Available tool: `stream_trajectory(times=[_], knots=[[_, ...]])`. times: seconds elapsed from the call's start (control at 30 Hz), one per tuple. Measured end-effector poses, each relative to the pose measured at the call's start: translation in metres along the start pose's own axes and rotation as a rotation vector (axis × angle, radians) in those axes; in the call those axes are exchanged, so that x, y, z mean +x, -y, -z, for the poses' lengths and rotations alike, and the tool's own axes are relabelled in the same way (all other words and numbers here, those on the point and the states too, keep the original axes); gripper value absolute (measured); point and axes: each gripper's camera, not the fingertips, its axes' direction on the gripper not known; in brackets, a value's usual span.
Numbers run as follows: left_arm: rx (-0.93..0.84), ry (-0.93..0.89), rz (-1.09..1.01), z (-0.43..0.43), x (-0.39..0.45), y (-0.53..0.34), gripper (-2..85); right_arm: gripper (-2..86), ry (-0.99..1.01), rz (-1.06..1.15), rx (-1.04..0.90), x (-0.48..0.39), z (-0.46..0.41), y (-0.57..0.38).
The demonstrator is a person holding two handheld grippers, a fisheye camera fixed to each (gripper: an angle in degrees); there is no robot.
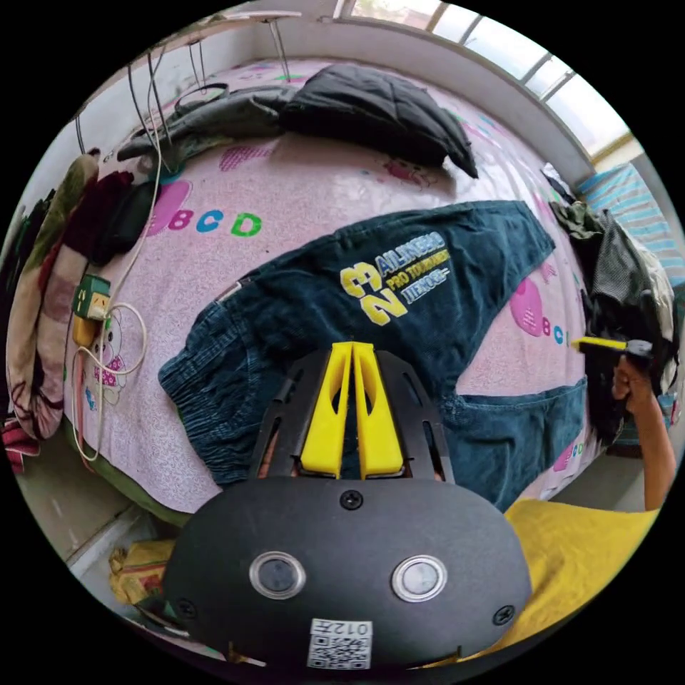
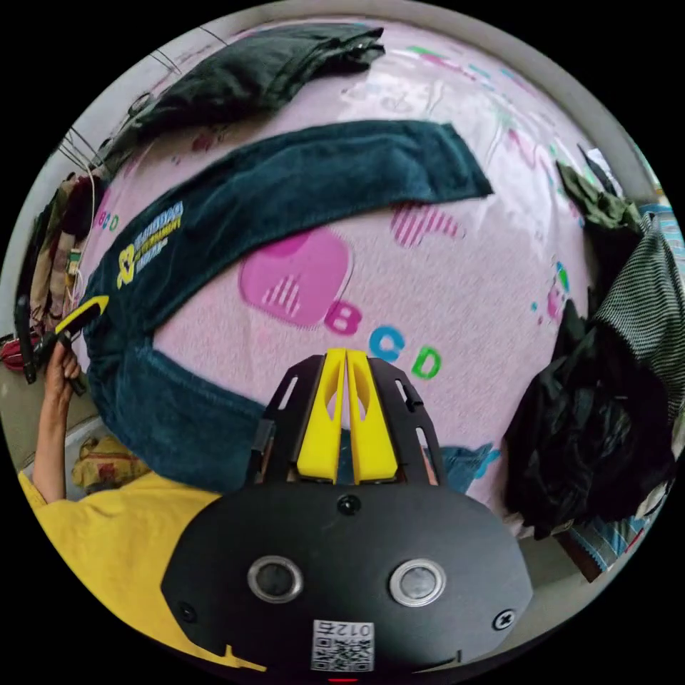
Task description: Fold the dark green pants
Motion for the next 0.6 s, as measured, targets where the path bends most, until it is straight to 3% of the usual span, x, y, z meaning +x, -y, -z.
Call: stream_trajectory(times=[0.17,0.37,0.6], knots=[[-0.040,0.030,0.047,-0.015,0.009,0.007,0.4,0.0,-0.019,-0.110,0.199,0.062,0.015,0.065],[-0.064,0.104,0.027,-0.018,0.028,0.014,0.3,0.0,-0.033,-0.130,0.236,0.112,0.001,0.110],[-0.087,-0.073,0.114,-0.026,0.008,0.016,0.1,0.0,-0.007,-0.032,0.182,0.155,-0.013,0.104]])
